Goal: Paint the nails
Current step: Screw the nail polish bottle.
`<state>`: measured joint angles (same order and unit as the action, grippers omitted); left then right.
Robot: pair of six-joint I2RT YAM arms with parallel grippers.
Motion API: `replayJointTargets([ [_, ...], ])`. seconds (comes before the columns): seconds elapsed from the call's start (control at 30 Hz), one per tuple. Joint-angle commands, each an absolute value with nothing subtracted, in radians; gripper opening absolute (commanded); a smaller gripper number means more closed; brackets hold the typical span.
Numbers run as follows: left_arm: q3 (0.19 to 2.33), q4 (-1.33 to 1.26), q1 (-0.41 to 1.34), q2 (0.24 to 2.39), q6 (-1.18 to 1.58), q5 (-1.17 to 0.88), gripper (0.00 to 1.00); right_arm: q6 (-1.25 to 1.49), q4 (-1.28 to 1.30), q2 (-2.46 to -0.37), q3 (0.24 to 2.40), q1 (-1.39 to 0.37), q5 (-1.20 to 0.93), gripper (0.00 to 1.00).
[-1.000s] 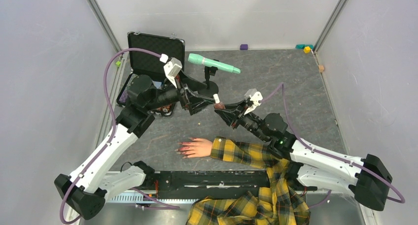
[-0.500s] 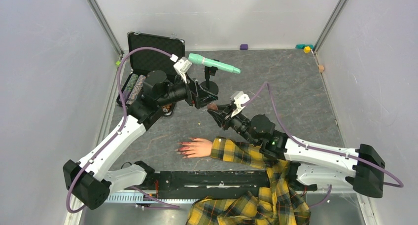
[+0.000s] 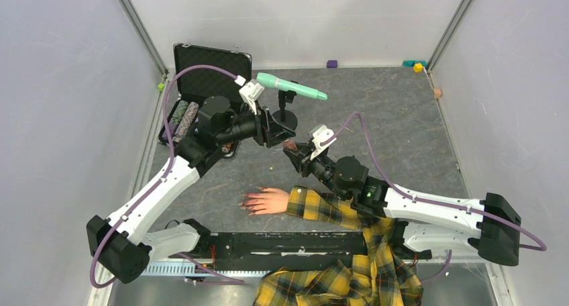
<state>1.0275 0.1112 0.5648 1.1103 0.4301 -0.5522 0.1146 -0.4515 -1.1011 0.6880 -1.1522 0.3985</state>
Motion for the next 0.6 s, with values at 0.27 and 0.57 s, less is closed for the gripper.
replayJointTargets([
  [0.27, 1.075, 0.100, 0.599, 1.129, 0.427, -0.589, 0.34, 0.096, -0.476, -1.102, 0.742, -1.165, 0.465, 0.00],
  [0.57, 1.080, 0.091, 0.618, 1.120, 0.401, -0.638, 0.02, 0.100, -0.502, -1.066, 0.709, -1.164, 0.465, 0.00],
])
